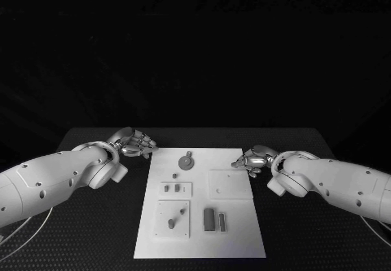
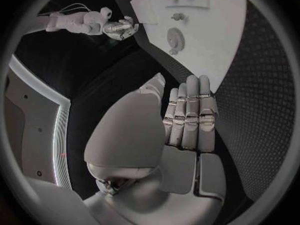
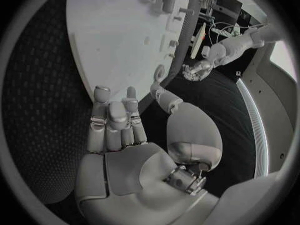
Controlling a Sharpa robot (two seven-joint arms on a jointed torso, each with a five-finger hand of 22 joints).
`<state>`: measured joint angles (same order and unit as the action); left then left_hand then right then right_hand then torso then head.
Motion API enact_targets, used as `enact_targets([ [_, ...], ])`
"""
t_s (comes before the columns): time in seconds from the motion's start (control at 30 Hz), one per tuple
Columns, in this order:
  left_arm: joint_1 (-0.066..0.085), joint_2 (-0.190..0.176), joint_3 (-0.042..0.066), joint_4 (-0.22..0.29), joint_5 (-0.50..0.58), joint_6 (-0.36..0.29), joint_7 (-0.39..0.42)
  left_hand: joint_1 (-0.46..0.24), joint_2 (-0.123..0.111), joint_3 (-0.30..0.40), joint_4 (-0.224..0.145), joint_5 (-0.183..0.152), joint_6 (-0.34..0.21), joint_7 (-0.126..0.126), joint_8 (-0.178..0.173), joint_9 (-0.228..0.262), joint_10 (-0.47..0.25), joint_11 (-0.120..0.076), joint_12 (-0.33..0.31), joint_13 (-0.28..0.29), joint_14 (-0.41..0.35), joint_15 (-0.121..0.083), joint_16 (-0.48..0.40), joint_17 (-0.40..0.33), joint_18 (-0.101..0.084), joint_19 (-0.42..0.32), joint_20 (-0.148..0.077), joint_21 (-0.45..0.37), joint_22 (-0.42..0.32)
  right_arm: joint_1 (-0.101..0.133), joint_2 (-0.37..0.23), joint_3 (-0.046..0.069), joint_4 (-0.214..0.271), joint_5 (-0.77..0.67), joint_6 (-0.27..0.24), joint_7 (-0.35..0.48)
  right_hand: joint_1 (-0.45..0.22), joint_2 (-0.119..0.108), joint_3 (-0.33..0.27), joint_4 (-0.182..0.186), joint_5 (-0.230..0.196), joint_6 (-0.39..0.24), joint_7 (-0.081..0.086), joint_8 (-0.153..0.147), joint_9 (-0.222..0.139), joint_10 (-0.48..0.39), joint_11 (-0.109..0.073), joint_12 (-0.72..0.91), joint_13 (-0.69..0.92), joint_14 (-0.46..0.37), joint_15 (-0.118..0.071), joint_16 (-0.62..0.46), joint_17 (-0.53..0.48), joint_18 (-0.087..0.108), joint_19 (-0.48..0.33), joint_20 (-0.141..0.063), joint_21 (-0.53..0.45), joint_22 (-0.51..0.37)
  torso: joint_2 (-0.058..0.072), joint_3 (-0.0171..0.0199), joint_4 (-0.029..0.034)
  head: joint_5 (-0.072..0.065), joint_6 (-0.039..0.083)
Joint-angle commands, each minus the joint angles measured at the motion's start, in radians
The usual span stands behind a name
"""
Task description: Assemble the parts on the task board
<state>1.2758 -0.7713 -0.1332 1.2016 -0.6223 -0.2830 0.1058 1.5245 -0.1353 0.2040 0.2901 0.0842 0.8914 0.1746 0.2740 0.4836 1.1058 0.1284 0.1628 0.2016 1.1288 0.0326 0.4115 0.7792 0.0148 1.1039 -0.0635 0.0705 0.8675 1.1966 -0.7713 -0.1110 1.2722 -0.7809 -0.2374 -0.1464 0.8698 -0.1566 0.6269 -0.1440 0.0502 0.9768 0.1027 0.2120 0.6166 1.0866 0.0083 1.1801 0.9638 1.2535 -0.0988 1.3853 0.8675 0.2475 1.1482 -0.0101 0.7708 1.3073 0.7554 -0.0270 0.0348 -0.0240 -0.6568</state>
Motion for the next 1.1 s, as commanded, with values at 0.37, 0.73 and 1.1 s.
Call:
enact_targets([
  [0.37,0.003,0.087,0.006,-0.107,0.333,-0.022,0.172,-0.027,0.025,-0.04,0.001,-0.014,-0.047,0.007,-0.026,-0.012,-0.08,0.033,-0.063,-0.053,-0.247,0.1,-0.206,-0.086,-0.006,-0.248,0.092,-0.009,-0.097,-0.01,0.173,0.093,-0.309,0.377,-0.052,0.414,-0.01,0.088,0.012,-0.111,0.005,-0.089,0.061,-0.02,-0.001,-0.132,0.047,-0.365,-0.269,-0.199,0.052,-0.358,-0.157,-0.022,-0.243,0.1,-0.225,-0.077,-0.032,0.0054,0.0055,-0.01,0.14],
  [0.73,0.013,0.163,0.009,-0.247,0.414,0.051,0.213,-0.132,0.012,-0.163,0.002,-0.025,-0.199,-0.051,-0.091,-0.039,-0.296,0.001,-0.1,-0.135,-0.415,0.133,-0.315,-0.177,-0.015,-0.434,0.158,-0.007,-0.201,-0.04,0.263,0.169,-0.45,0.406,0.061,0.477,-0.03,0.133,0.002,-0.121,0.002,-0.192,0.096,-0.047,-0.042,-0.142,0.146,-0.851,-0.663,-0.408,0.236,-0.861,-0.336,-0.106,-0.572,0.185,-0.466,-0.147,-0.053,0.0057,-0.0034,-0.005,0.23],
  [1.1,0.016,0.186,0.011,-0.263,0.444,0.062,0.225,-0.212,-0.011,-0.152,0.003,-0.033,-0.259,-0.077,-0.09,-0.029,-0.39,-0.027,-0.099,-0.135,-0.475,0.133,-0.33,-0.202,-0.015,-0.475,0.174,-0.003,-0.225,-0.044,0.269,0.181,-0.444,0.424,0.098,0.503,-0.09,0.144,-0.103,-0.115,0.003,-0.293,0.073,-0.065,-0.068,-0.263,0.158,-1.033,-0.802,-0.649,0.284,-1.063,-0.442,-0.139,-0.695,0.215,-0.588,-0.189,-0.071,0.0175,-0.0048,0.008,0.241],
])
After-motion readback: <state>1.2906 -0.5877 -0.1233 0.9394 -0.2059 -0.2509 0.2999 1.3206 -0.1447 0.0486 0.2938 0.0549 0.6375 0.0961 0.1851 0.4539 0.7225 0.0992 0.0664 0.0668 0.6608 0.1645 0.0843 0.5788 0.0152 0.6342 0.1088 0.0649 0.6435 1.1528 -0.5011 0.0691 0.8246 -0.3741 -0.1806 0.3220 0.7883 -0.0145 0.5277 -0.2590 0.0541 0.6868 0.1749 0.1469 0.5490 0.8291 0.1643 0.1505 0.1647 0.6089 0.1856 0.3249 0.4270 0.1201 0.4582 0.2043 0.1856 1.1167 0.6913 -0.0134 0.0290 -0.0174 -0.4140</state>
